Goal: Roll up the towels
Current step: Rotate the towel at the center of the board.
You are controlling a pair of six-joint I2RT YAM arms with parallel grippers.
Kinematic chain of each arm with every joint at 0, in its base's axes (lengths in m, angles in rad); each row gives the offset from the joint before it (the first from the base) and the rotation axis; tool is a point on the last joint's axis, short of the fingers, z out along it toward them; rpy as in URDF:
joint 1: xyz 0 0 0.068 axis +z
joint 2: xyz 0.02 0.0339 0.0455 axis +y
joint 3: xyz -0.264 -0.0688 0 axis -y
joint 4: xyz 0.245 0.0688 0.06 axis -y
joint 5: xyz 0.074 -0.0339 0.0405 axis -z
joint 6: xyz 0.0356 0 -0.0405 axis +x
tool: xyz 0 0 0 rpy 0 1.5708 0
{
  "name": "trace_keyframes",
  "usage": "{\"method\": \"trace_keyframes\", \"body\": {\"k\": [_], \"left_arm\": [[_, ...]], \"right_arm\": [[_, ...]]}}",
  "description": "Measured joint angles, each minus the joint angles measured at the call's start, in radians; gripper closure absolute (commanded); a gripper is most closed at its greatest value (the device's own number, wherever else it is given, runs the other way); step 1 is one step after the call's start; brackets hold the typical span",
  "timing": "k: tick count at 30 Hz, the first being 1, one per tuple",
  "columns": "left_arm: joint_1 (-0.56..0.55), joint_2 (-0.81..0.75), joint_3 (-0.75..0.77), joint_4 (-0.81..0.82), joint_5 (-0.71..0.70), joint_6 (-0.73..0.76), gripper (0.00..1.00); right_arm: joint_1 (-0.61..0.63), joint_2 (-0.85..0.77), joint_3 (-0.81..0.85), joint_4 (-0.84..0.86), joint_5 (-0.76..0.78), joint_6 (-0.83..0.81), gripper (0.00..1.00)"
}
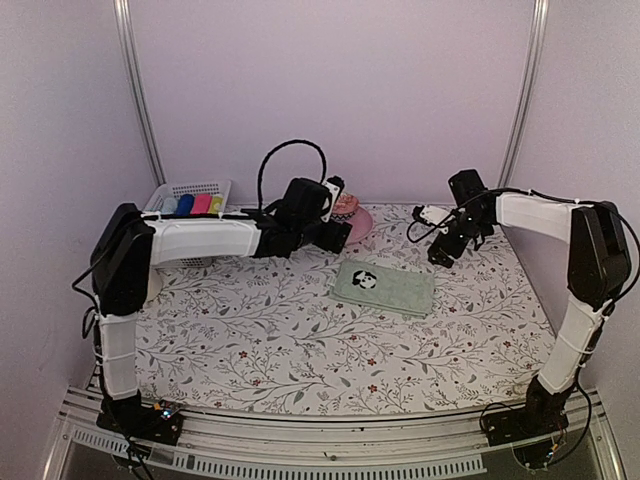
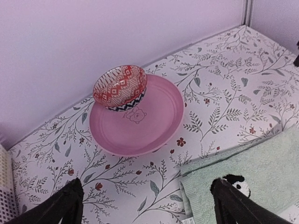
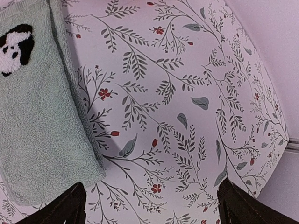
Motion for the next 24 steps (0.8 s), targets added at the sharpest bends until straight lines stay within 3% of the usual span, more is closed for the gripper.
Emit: {"method": "trace_keyframes", "body": {"k": [6, 12, 24], "left_arm": [[-0.024, -0.219, -0.28, 0.07, 0.002, -0.051, 0.03], [-0.073, -0.308, -0.454, 0.076, -0.016, -0.093, 0.03], [-0.129, -0.338, -0.506, 0.078, -0.064, -0.13, 0.03]], "right_arm": [[0.029, 0.03, -0.014, -0.005, 0.037, -0.052, 0.01], [0.06, 0.083, -0.027, -0.003, 0.117, -0.074, 0.01], [0.064, 0.158, -0.043, 0.016, 0.262, -0.083, 0.01]]}}
